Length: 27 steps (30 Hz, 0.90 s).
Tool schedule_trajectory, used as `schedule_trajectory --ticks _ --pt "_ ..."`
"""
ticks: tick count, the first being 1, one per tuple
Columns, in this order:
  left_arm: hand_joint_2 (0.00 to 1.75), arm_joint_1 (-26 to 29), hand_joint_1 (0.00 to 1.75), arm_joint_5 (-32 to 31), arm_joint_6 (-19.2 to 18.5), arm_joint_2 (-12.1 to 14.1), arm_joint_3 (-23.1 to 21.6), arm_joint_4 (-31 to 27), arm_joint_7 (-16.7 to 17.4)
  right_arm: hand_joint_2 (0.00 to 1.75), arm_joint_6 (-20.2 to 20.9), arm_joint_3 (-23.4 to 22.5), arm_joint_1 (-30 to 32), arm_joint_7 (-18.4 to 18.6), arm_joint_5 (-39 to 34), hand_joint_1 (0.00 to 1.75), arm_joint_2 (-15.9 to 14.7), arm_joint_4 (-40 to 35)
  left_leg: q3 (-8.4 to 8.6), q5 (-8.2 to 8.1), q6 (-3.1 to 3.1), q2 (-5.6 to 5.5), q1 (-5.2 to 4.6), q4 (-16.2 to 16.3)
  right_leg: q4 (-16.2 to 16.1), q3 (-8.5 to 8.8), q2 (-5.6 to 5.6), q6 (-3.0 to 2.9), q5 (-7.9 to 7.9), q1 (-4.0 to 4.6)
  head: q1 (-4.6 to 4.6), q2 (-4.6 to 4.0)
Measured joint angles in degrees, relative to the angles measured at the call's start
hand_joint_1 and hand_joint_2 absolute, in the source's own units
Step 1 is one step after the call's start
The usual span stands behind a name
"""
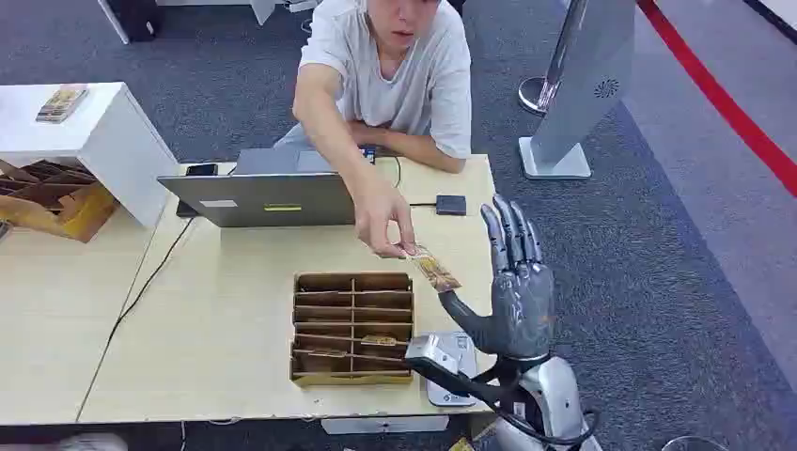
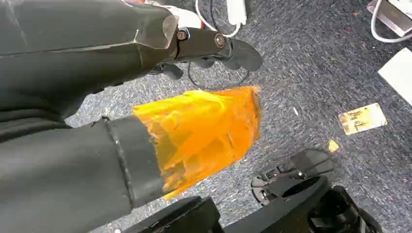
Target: Pass the card to the sensor for recognition and then transmit it.
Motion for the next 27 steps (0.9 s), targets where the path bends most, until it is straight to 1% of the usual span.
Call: schedule_trajectory --ticks 2,5,14,15,16,17,20,27 --pt "0.0 0.0 0.0 0.0 -0.04 -0.04 -0.02 0.0 0.11 1.75 -0.81 0.57 -0.57 1.88 3.84 0.0 -0.46 0.79 0.0 0.0 0.0 0.0 0.0 0.0 0.0 0.0 0.0 0.0 0.0 0.0 0.0 0.0" --pt "0.0 0.0 0.0 0.02 -0.04 -0.07 -0.09 0.0 0.28 1.75 -1.09 1.11 -1.27 3.23 6.59 0.0 -0.9 1.94 0.0 0.0 0.0 0.0 0.0 0.0 0.0 0.0 0.0 -0.01 0.01 0.0 -0.02 0.0" --pt "0.0 0.01 0.0 0.22 0.02 -0.09 -0.22 0.0 0.35 1.75 -1.2 2.1 -2.22 4.02 7.97 0.0 -1.33 3.56 -0.01 0.0 0.0 0.0 0.0 0.0 0.0 0.0 0.0 -0.01 0.01 0.0 -0.02 0.0" --pt "0.0 0.02 0.0 0.22 0.02 -0.09 -0.22 0.0 0.35 1.75 -1.2 2.16 -2.26 4.26 7.99 0.17 -1.33 3.63 -0.01 0.0 0.0 0.0 0.0 0.0 0.0 0.0 -0.01 -0.01 0.01 0.0 -0.02 0.0" --pt "0.0 0.02 0.0 0.26 0.02 -0.09 -0.22 0.0 0.35 1.75 -1.2 2.21 -2.31 4.32 7.99 1.33 -1.35 3.69 -0.01 0.0 0.0 -0.01 0.0 0.0 0.0 0.0 -0.01 -0.01 0.01 0.0 -0.02 0.0" --pt "0.0 0.02 0.0 0.28 0.02 -0.09 -0.22 0.0 0.35 1.75 -1.18 2.25 -2.4 4.34 8.03 1.64 -1.38 3.76 -0.01 0.0 0.0 -0.01 0.0 0.0 0.0 0.0 0.0 -0.01 0.01 0.0 -0.02 0.0" --pt "0.0 0.02 0.0 0.33 0.02 -0.09 -0.22 0.0 0.35 1.75 -1.11 2.53 -2.66 4.43 8.03 1.75 -1.42 4.06 -0.01 0.0 0.0 -0.01 0.0 0.0 0.0 0.0 0.0 -0.01 0.01 0.0 -0.02 0.0" --pt "0.0 0.02 0.0 0.35 0.04 -0.07 -0.22 0.0 0.35 1.75 -0.98 3.21 -3.11 4.67 7.62 1.75 -1.49 4.48 -0.01 0.0 0.0 -0.01 0.0 0.0 0.0 0.0 -0.01 -0.01 0.01 0.0 -0.02 0.0"
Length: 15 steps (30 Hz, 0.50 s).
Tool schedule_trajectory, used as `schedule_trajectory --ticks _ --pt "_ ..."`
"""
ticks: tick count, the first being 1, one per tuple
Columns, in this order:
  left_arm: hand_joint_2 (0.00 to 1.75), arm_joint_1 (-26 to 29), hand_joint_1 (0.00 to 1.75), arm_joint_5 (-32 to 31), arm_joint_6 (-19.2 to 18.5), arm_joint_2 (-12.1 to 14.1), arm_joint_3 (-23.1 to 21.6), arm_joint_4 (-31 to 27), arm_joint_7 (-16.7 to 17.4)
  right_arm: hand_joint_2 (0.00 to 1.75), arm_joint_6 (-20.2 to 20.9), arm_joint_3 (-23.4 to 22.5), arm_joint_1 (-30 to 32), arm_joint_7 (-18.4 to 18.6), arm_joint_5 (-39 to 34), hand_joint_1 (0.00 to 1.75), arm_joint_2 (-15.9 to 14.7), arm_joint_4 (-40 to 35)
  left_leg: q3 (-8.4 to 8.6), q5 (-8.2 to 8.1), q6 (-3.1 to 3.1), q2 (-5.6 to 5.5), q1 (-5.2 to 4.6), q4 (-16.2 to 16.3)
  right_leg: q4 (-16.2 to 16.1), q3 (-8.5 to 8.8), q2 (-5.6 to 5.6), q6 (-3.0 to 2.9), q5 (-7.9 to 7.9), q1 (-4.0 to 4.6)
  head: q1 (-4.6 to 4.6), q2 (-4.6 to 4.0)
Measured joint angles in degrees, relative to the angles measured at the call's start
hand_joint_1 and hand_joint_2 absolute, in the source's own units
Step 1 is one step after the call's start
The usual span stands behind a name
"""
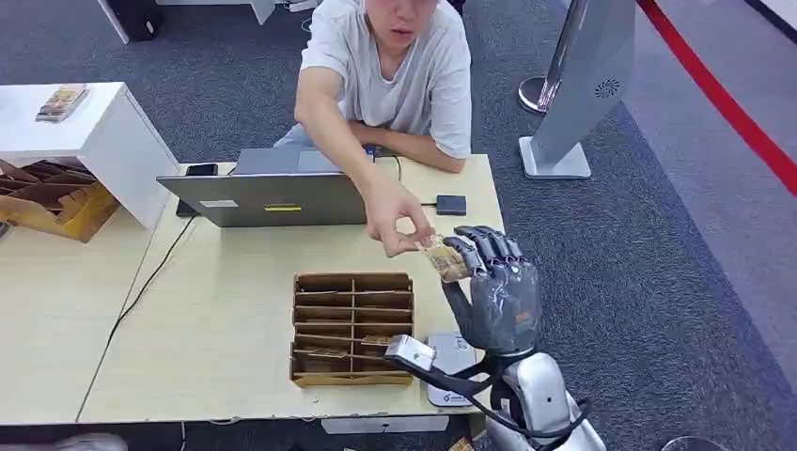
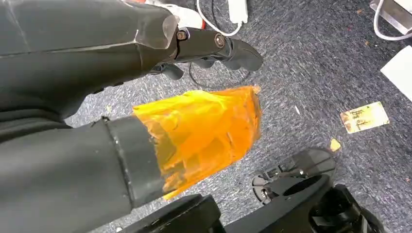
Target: Pass the card to the sensor for recognition and then transmit it.
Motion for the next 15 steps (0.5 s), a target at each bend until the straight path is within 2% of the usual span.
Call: schedule_trajectory --ticks 15 --pt "0.0 0.0 0.0 0.02 0.09 0.0 0.0 0.0 0.0 1.75 0.31 0.68 -0.37 -0.53 -3.94 1.75 -0.02 -0.02 0.0 0.0 0.0 0.0 0.0 0.0 0.0 0.0 0.0 0.0 0.0 0.0 0.0 0.0"
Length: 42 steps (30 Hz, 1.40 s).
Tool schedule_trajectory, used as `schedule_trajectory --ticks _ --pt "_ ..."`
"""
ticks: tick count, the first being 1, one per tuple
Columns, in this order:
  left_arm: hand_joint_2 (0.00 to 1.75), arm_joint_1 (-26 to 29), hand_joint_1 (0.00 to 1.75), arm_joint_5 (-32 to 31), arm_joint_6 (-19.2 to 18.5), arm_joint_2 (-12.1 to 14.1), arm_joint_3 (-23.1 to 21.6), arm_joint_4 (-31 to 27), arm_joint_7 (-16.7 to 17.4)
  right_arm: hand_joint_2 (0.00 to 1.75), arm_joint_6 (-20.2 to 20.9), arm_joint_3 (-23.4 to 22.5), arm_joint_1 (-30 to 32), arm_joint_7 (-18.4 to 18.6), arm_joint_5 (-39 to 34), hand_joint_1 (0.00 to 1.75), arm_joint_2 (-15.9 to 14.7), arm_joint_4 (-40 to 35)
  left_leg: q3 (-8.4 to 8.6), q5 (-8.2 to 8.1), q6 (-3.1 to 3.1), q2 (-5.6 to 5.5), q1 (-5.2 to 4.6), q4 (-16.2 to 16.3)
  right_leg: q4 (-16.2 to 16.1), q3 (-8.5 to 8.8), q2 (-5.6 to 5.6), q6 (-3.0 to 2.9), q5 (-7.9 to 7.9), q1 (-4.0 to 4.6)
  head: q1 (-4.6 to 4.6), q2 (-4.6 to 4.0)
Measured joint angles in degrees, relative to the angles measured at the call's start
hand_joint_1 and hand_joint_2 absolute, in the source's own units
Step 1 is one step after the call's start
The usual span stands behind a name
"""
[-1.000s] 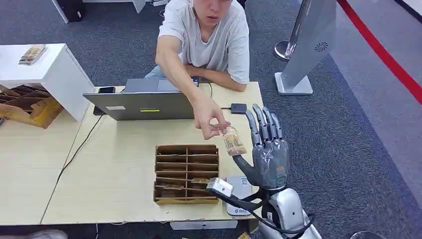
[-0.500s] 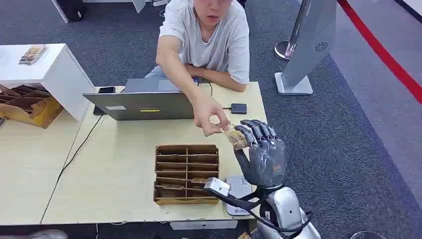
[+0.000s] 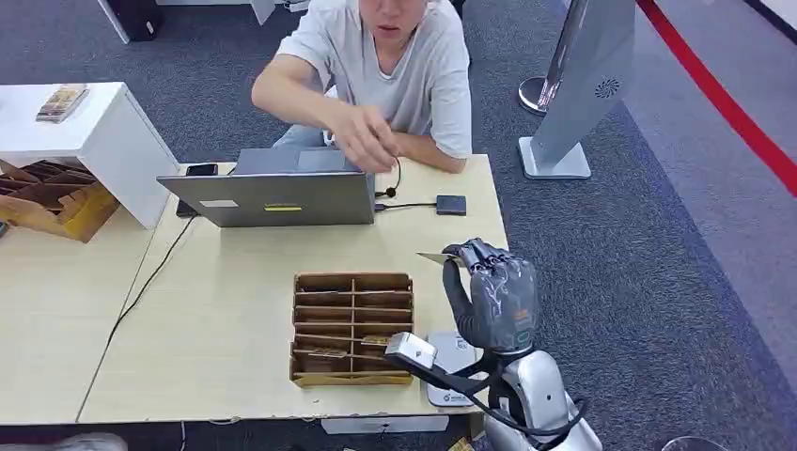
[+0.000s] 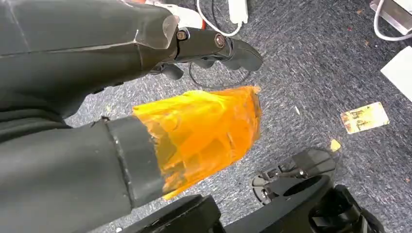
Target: Pass the card to the sensor for recognition and then transmit it.
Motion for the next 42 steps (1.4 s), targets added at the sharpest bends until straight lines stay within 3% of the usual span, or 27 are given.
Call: schedule_trajectory --ticks 12,18,25,29,37,42 --pt "0.0 0.04 0.0 0.46 0.11 0.02 0.0 0.0 -0.02 1.75 1.88 0.94 0.05 -2.25 -6.32 1.75 0.0 -0.94 0.0 0.0 0.0 0.0 0.0 0.0 0.0 0.0 0.0 0.0 0.0 0.0 0.02 0.0" --pt "0.0 0.57 0.0 1.62 0.68 0.11 0.02 0.0 -0.63 1.75 11.86 2.19 1.22 -6.49 -25.93 1.75 0.0 -4.35 0.0 0.0 0.0 0.0 0.0 0.0 0.0 -0.01 0.0 0.0 0.0 0.0 0.0 0.0" --pt "0.0 0.91 0.0 2.05 0.76 0.35 0.44 0.0 -0.96 1.75 23.87 3.28 5.09 -7.63 -43.06 1.75 -0.24 -7.96 -0.01 -0.01 0.0 -0.01 0.0 -0.01 0.0 -0.02 -0.01 0.01 -0.02 0.0 0.0 0.0" --pt "0.0 0.91 0.0 2.03 0.76 0.5 0.46 0.0 -0.96 1.75 26.99 3.63 7.34 -8.68 -48.45 1.75 -0.74 -8.28 -0.01 -0.01 0.0 -0.01 0.0 -0.01 0.0 -0.01 0.0 0.01 -0.02 0.0 0.0 0.0" --pt "0.0 0.96 0.0 2.01 0.76 0.66 0.5 0.0 -0.96 1.75 29.89 3.87 9.53 -8.7 -52.52 1.75 -1.72 -8.09 0.0 -0.01 0.0 -0.01 0.0 -0.01 0.0 -0.01 -0.01 0.01 -0.02 0.0 0.0 0.0" --pt "0.0 0.98 0.0 2.01 0.87 0.76 0.52 0.0 -0.96 1.75 30.01 3.93 11.01 -7.93 -54.75 1.75 -2.32 -5.97 -0.01 -0.01 0.0 -0.01 0.0 -0.01 0.0 -0.01 0.0 0.01 -0.02 0.0 0.02 0.0"
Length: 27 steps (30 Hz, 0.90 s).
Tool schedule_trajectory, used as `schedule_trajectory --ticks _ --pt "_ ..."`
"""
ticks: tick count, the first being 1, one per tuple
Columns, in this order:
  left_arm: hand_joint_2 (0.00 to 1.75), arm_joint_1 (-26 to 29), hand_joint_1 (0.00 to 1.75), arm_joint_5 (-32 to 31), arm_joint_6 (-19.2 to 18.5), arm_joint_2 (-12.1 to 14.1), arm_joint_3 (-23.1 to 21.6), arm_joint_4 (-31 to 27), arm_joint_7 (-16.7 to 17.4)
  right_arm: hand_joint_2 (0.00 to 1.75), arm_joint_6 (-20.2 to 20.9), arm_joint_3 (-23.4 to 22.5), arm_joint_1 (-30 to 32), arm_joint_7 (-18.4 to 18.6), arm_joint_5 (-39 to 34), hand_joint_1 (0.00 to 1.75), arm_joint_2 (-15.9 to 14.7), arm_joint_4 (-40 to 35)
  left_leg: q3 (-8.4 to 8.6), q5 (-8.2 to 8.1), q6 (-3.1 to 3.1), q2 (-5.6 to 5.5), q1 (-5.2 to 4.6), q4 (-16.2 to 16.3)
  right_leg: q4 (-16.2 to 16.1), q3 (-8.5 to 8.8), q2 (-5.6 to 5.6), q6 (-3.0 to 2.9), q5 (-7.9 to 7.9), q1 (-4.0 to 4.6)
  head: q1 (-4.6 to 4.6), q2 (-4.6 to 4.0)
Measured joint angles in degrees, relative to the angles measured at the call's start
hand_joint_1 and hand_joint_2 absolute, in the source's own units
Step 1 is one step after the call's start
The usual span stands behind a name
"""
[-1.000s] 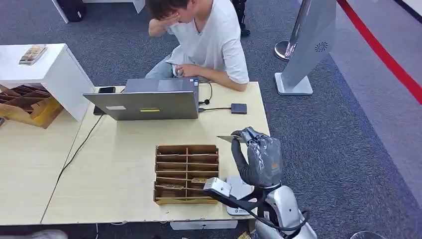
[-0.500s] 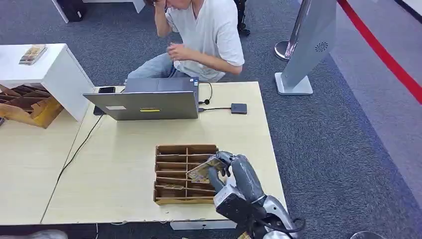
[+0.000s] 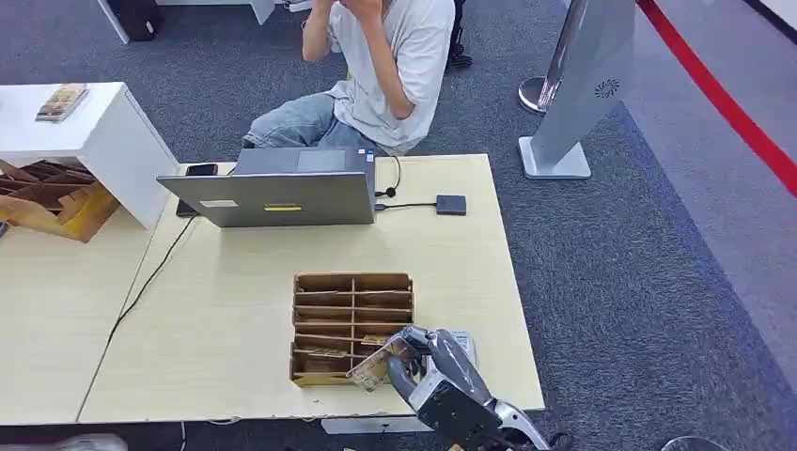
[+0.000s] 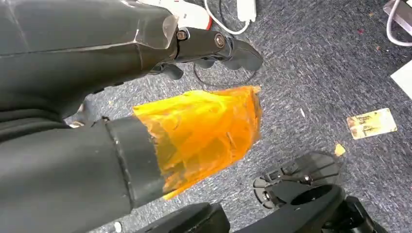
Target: Pass the card to the sensor for recognition and then transmit it.
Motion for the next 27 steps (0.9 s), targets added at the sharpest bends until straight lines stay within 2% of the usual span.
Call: schedule_trajectory --ticks 11,20,27 --pt "0.0 0.11 0.0 0.22 0.24 0.2 0.35 0.02 -0.18 1.75 -1.57 0.0 1.28 2.12 -1.51 1.75 -0.44 4.11 0.01 0.0 0.0 0.0 0.0 0.0 0.0 0.01 0.0 0.0 0.0 0.0 -0.02 0.0" --pt "0.0 0.52 0.0 0.41 0.4 0.39 0.44 0.02 -0.26 1.75 -3.26 -0.09 2.03 4.19 -0.83 1.75 -1.44 4.66 0.0 0.0 0.0 0.01 0.0 0.0 0.0 0.0 0.0 0.0 0.0 0.0 -0.02 0.0" --pt "0.0 0.95 0.0 0.77 0.55 0.42 1.22 0.02 -0.28 1.75 -4.74 -0.13 2.61 8.28 1.13 1.75 -2.53 4.4 0.01 0.0 0.0 0.01 0.0 0.0 -0.01 0.0 0.0 0.0 0.0 0.0 0.0 0.0"
